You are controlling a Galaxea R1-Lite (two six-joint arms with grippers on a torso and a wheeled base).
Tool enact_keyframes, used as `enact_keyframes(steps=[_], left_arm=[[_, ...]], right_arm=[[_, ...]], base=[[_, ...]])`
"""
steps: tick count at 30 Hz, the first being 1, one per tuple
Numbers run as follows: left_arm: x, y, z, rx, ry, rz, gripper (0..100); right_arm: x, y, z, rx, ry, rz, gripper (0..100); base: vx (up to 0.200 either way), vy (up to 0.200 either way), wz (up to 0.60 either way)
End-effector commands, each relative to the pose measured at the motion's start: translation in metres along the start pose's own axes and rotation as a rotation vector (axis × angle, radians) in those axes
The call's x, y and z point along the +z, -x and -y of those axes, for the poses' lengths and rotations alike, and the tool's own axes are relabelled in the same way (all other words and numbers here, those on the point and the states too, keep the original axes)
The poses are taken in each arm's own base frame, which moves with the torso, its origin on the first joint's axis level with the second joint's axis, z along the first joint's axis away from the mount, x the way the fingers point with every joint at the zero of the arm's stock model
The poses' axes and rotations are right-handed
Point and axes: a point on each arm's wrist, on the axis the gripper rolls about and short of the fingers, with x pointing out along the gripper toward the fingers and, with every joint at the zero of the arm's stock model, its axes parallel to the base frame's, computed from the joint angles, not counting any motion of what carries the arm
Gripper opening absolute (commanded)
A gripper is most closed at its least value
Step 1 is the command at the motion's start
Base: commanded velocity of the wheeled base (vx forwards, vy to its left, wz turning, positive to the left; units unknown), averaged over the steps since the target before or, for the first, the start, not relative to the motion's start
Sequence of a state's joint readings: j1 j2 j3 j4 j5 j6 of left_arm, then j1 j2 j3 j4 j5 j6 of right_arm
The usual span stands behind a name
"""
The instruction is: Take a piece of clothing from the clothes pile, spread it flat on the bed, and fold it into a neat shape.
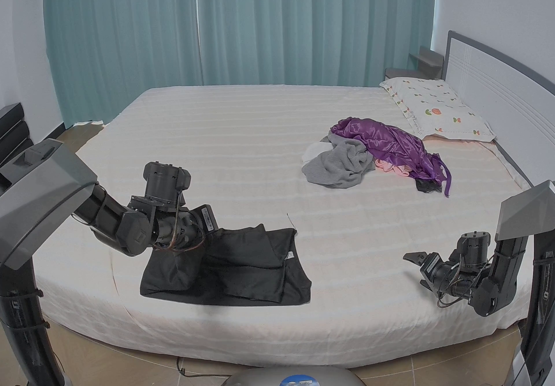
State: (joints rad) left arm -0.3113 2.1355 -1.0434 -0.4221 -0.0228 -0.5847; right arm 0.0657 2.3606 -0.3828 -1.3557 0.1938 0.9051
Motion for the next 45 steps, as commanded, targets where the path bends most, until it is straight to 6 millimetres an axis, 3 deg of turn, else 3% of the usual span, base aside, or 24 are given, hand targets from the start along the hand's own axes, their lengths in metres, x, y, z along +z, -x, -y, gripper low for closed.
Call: enact_keyframes(steps=[1,6,10,20,21,26,33,39,45], left_arm=[[-0.004,-0.011,0.016,-0.009,-0.025,0.001,0],[-0.017,-0.035,0.024,0.04,-0.048,0.006,0],[-0.032,-0.042,0.031,0.042,-0.072,-0.023,0],[-0.048,-0.059,0.045,0.042,-0.088,-0.029,0],[-0.048,-0.063,0.045,0.054,-0.088,-0.02,100],[-0.051,-0.069,0.047,0.071,-0.082,-0.006,100],[-0.04,-0.056,0.045,0.071,-0.009,0.02,100],[-0.013,-0.029,0.019,0.102,0.146,0.065,100],[-0.009,-0.021,-0.011,0.111,0.273,0.017,100]], right_arm=[[0.0,0.0,0.0,0.0,0.0,0.001,100],[0.0,0.0,0.0,-0.002,0.001,-0.001,100],[0.0,0.0,0.0,0.0,0.002,-0.001,100],[0.0,0.0,0.0,-0.002,0.001,-0.001,100],[0.0,0.0,0.0,-0.001,0.001,-0.002,100],[0.0,0.0,0.0,-0.001,0.001,-0.002,100],[0.0,0.0,0.0,-0.001,0.001,-0.002,100],[0.0,0.0,0.0,-0.001,0.001,-0.002,100],[0.0,0.0,0.0,-0.001,0.001,-0.002,100]], base=[[0.0,-0.2,0.0],[0.0,-0.04,0.0],[0.0,0.0,0.0],[0.0,0.0,0.0],[0.0,0.0,0.0],[0.0,0.0,0.0],[0.0,0.0,0.0],[0.0,0.0,0.0],[0.0,0.0,0.0]])
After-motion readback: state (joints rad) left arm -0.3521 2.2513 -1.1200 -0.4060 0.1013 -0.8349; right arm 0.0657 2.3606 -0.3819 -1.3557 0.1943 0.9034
